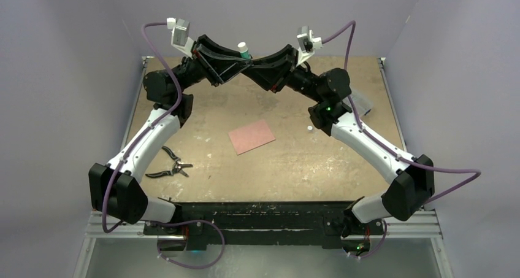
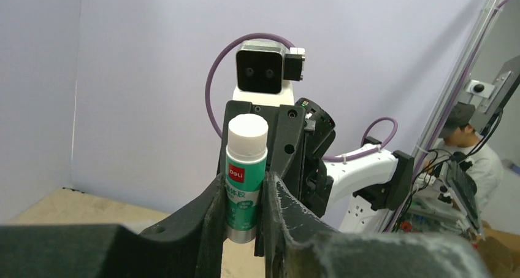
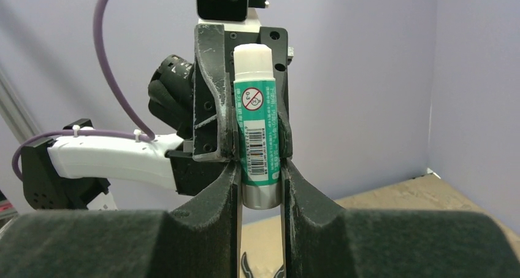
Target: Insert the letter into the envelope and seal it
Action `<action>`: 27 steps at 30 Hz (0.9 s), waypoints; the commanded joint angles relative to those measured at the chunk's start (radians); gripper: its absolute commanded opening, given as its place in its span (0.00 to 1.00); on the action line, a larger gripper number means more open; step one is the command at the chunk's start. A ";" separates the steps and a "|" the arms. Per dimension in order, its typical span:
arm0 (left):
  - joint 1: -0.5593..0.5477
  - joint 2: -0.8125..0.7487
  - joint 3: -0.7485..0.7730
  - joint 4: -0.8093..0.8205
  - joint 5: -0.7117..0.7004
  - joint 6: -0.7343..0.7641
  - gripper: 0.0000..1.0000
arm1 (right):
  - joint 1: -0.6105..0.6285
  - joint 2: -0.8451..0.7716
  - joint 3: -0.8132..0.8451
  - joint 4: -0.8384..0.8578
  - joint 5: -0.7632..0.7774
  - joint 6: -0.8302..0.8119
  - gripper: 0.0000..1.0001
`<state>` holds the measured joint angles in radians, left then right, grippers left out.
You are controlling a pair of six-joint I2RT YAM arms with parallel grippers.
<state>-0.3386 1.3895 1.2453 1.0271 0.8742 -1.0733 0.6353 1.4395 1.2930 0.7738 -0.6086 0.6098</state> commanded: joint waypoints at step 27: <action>-0.002 -0.004 0.080 -0.481 0.254 0.468 0.00 | -0.039 -0.120 0.137 -0.523 -0.027 -0.085 0.58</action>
<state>-0.3473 1.3972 1.3289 0.5808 1.0618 -0.6865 0.5888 1.3231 1.3731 0.1928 -0.6712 0.4244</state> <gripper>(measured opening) 0.224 0.594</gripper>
